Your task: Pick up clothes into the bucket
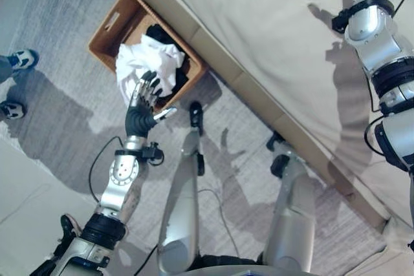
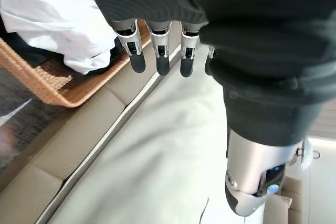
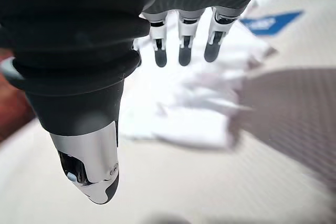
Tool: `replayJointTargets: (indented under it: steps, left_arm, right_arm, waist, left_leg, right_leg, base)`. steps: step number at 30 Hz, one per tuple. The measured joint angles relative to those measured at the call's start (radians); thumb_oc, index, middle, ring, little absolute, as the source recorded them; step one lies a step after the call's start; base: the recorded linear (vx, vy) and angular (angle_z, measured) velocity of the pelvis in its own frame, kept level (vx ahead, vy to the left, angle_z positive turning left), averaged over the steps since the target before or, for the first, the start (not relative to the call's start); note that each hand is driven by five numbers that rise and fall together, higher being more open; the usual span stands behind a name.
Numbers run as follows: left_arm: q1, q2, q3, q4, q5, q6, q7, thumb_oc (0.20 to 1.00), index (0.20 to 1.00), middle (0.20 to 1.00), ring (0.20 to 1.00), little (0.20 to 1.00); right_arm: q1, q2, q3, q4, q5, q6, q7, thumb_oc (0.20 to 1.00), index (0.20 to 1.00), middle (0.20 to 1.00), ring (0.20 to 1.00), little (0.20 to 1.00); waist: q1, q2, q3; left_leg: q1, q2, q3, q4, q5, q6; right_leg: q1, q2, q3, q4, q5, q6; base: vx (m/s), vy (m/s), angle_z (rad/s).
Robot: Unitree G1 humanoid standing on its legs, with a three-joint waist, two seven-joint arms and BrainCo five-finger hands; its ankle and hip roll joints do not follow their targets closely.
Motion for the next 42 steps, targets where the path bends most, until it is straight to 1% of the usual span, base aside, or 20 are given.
replayJointTargets:
  steps: [1,2,5,7,10,12,19,21,23,24,25,26,30,33,42]
  left_arm:
    - [0.001,0.002,0.001,-0.003,-0.001,-0.001,0.0,1.0,1.0,1.0,1.0,1.0]
    - [0.003,0.004,0.001,-0.012,-0.001,-0.004,0.0,1.0,1.0,1.0,1.0,1.0]
    - [0.007,0.025,0.005,-0.013,-0.001,-0.006,0.0,1.0,1.0,1.0,1.0,1.0]
    - [0.011,0.041,0.011,-0.013,-0.001,-0.006,0.0,1.0,1.0,1.0,1.0,1.0]
    - [0.017,0.049,0.053,-0.014,-0.002,-0.008,0.001,1.0,1.0,1.0,1.0,1.0]
    - [0.02,0.049,0.064,-0.014,-0.002,-0.009,0.0,1.0,1.0,1.0,1.0,1.0]
    - [0.02,0.044,0.064,-0.014,-0.001,-0.009,-0.002,1.0,1.0,1.0,1.0,1.0]
    - [0.02,0.044,0.064,-0.015,-0.001,-0.009,-0.003,1.0,1.0,1.0,1.0,1.0]
    - [0.02,0.045,0.064,-0.014,-0.001,-0.009,-0.003,1.0,1.0,1.0,1.0,1.0]
    - [0.02,0.045,0.064,-0.014,-0.001,-0.009,-0.004,1.0,1.0,1.0,1.0,1.0]
    - [0.02,0.045,0.064,-0.014,-0.001,-0.009,-0.006,1.0,1.0,1.0,1.0,1.0]
    - [0.02,0.045,0.064,-0.014,-0.001,-0.009,-0.009,1.0,1.0,1.0,1.0,1.0]
    - [0.021,0.047,0.065,-0.014,-0.002,-0.008,-0.016,1.0,1.0,1.0,1.0,1.0]
    - [0.029,0.045,0.067,-0.013,-0.006,-0.007,-0.026,1.0,1.0,1.0,1.0,1.0]
    - [0.032,0.044,0.07,-0.012,-0.007,-0.007,-0.031,1.0,1.0,1.0,1.0,1.0]
  right_arm:
    - [-0.008,-0.003,0.006,0.019,-0.009,0.004,0.002,1.0,1.0,1.0,1.0,1.0]
    - [-0.036,-0.017,0.036,0.062,-0.034,0.011,0.003,1.0,1.0,1.0,1.0,1.0]
    - [-0.075,-0.049,0.072,0.079,-0.069,0.03,0.001,1.0,1.0,1.0,1.0,1.0]
    - [-0.084,-0.065,0.071,0.08,-0.075,0.034,0.001,1.0,1.0,1.0,1.0,1.0]
    - [-0.099,-0.088,0.075,0.08,-0.078,0.035,0.0,1.0,1.0,1.0,1.0,1.0]
    - [-0.12,-0.102,0.08,0.078,-0.078,0.035,-0.002,1.0,1.0,1.0,1.0,1.0]
    - [-0.146,-0.108,0.098,0.071,-0.091,0.035,-0.015,1.0,1.0,1.0,1.0,1.0]
    - [-0.151,-0.11,0.107,0.071,-0.098,0.035,-0.015,1.0,1.0,1.0,1.0,1.0]
    - [-0.159,-0.114,0.111,0.074,-0.098,0.035,-0.015,1.0,1.0,1.0,1.0,1.0]
    - [-0.16,-0.118,0.111,0.074,-0.098,0.035,-0.015,0.598,0.598,0.598,0.598,0.598]
    - [-0.16,-0.119,0.112,0.076,-0.099,0.035,-0.014,0.507,0.507,0.507,0.507,0.507]
    - [-0.16,-0.119,0.115,0.081,-0.099,0.035,-0.011,0.2,0.2,0.2,0.2,0.2]
    - [-0.171,-0.119,0.115,0.104,-0.098,0.035,-0.004,0.2,0.2,0.2,0.2,0.2]
    - [-0.19,-0.122,0.115,0.117,-0.097,0.038,0.021,0.2,0.2,0.2,0.2,0.2]
    - [-0.19,-0.122,0.114,0.105,-0.094,0.038,0.049,0.2,0.2,0.2,0.2,0.2]
  waist:
    - [0.005,0.0,0.0]
    - [0.011,0.0,0.0]
    - [0.021,0.0,0.0]
    - [0.025,0.0,0.0]
    - [0.024,0.0,0.0]
    - [0.024,0.0,0.0]
    - [0.021,0.0,0.0]
    - [0.022,0.0,0.0]
    - [0.022,0.0,0.0]
    - [0.023,0.0,0.0]
    - [0.023,0.0,0.0]
    - [0.023,0.0,0.0]
    - [0.024,0.0,0.0]
    - [0.025,0.0,0.0]
    - [0.025,0.0,0.0]
  left_leg:
    - [-0.006,-0.002,-0.005,-0.004,0.002,0.001]
    - [-0.016,-0.01,-0.011,-0.016,0.012,-0.006]
    - [-0.048,-0.013,-0.02,-0.028,0.028,-0.005]
    - [-0.056,-0.019,-0.027,-0.041,0.034,-0.008]
    - [-0.072,-0.027,-0.038,-0.064,0.043,-0.005]
    - [-0.092,-0.028,-0.04,-0.064,0.046,-0.004]
    - [-0.11,-0.027,-0.037,-0.06,0.054,0.002]
    - [-0.109,-0.027,-0.037,-0.06,0.06,-0.005]
    - [-0.109,-0.027,-0.036,-0.059,0.061,-0.004]
    - [-0.108,-0.027,-0.036,-0.057,0.061,-0.004]
    - [-0.107,-0.027,-0.036,-0.057,0.061,-0.004]
    - [-0.106,-0.027,-0.036,-0.057,0.061,-0.004]
    - [-0.091,-0.027,-0.038,-0.059,0.06,-0.002]
    - [-0.091,-0.027,-0.038,-0.061,0.06,0.002]
    - [-0.087,-0.026,-0.034,-0.059,0.063,-0.001]
  right_leg:
    - [-0.007,-0.003,-0.001,0.002,-0.002,0.002]
    - [-0.024,-0.009,-0.003,0.009,-0.008,0.003]
    - [-0.054,-0.016,-0.013,0.02,-0.011,0.004]
    - [-0.067,-0.025,-0.015,0.031,-0.016,0.005]
    - [-0.093,-0.033,-0.015,0.048,-0.031,0.013]
    - [-0.116,-0.034,-0.015,0.059,-0.034,0.008]
    - [-0.14,-0.033,-0.008,0.064,-0.031,0.003]
    - [-0.139,-0.033,-0.008,0.063,-0.03,0.001]
    - [-0.139,-0.032,-0.008,0.063,-0.028,0.0]
    - [-0.138,-0.033,-0.008,0.064,-0.028,0.0]
    - [-0.137,-0.033,-0.008,0.065,-0.028,0.0]
    - [-0.135,-0.033,-0.008,0.066,-0.028,0.0]
    - [-0.12,-0.034,-0.008,0.067,-0.029,0.001]
    - [-0.12,-0.034,-0.008,0.068,-0.029,0.0]
    - [-0.119,-0.033,-0.007,0.066,-0.027,0.0]
  base:
    - [0.01,-0.073,0.12]
    - [0.0,-0.047,0.11]
    - [0.01,-0.037,0.14]
    - [0.01,-0.026,0.13]
    - [0.01,-0.004,0.1]
    - [0.01,0.01,0.07]
    - [0.0,0.001,0.0]
    - [0.0,0.0,0.0]
    - [0.0,0.0,0.0]
    - [0.0,0.0,0.0]
    - [0.0,0.0,0.0]
    - [0.0,0.0,0.0]
    - [0.0,0.0,0.0]
    - [0.0,0.0,0.0]
    - [0.0,0.0,0.0]
